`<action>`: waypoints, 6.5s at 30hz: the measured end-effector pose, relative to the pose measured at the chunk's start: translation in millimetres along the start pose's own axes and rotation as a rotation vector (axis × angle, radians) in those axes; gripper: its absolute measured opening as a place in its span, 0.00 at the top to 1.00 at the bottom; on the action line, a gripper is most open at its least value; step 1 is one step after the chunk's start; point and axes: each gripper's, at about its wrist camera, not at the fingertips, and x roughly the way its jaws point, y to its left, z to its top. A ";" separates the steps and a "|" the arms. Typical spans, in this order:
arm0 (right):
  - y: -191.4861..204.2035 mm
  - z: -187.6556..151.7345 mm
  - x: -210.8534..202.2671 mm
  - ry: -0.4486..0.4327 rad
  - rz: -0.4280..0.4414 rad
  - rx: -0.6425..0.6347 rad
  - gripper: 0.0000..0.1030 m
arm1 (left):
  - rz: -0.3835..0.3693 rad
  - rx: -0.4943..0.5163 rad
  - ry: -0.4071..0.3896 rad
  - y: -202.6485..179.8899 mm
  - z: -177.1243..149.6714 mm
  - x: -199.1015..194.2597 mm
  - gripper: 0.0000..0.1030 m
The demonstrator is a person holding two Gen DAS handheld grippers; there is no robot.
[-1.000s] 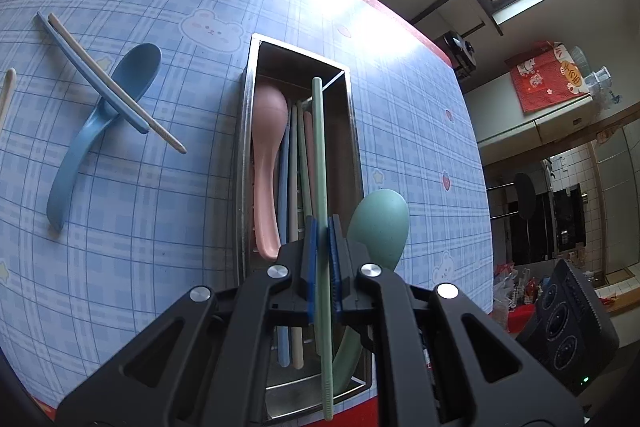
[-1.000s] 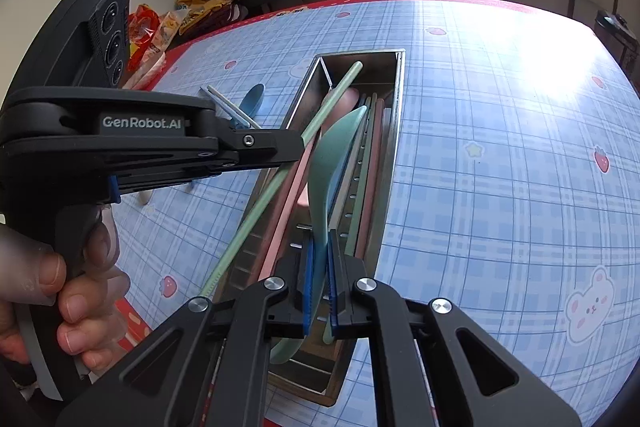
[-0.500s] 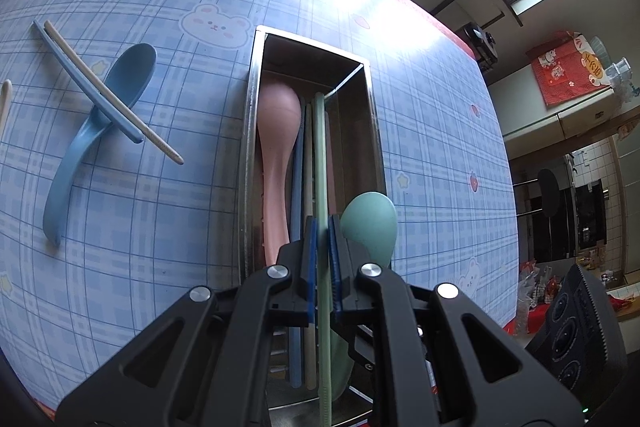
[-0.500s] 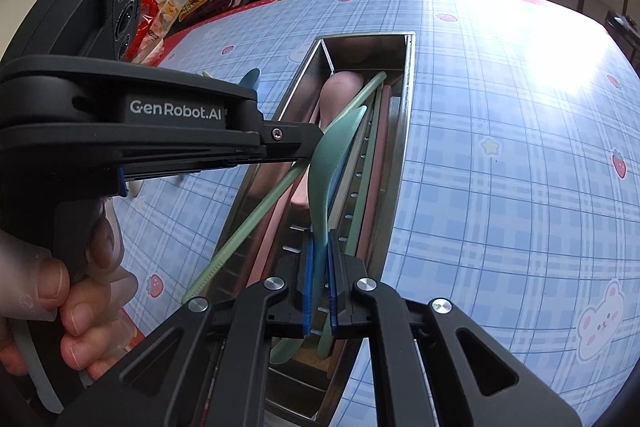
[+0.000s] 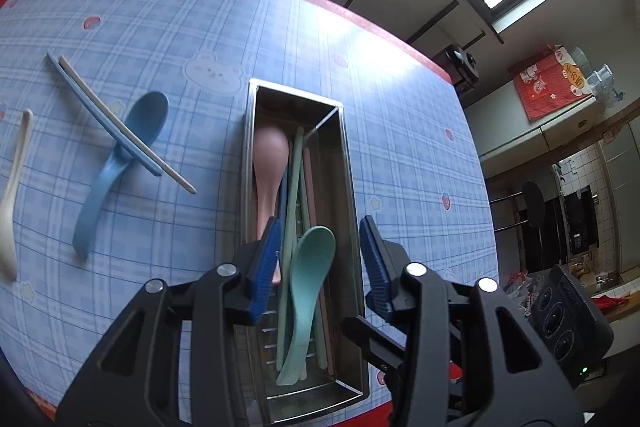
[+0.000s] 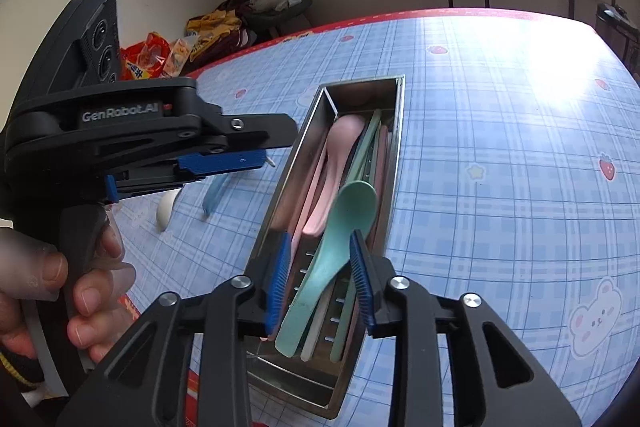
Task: Organize utensils
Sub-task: 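Lower the green chopstick and mint spoon into the tray and open both tools, then withdraw both open tools from the tray toward the remaining utensils, then grasp the beige spoon with the left tool while the right tool grasps the blue spoon, then lift the beige and blue spoons and carry both toward the metal tray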
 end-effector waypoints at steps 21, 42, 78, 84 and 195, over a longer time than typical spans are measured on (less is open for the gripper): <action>32.8 -18.3 -15.8 -0.048 -0.123 -0.064 0.06 | 0.296 0.047 -0.153 110.0 -44.2 -108.2 0.06; 104.2 22.6 57.3 0.080 -0.142 -0.020 0.06 | 0.238 0.099 -0.085 218.3 -30.6 -132.6 0.05; 112.2 59.9 183.2 0.150 -0.131 0.175 0.77 | 0.041 0.019 0.036 273.1 -4.1 -93.0 0.79; 102.6 52.6 176.3 0.143 -0.095 0.209 0.82 | 0.029 0.011 0.067 264.2 -0.3 -77.8 0.79; 98.8 -1.7 38.5 0.027 -0.007 0.166 0.93 | 0.179 0.080 -0.013 230.9 -62.4 -178.7 0.87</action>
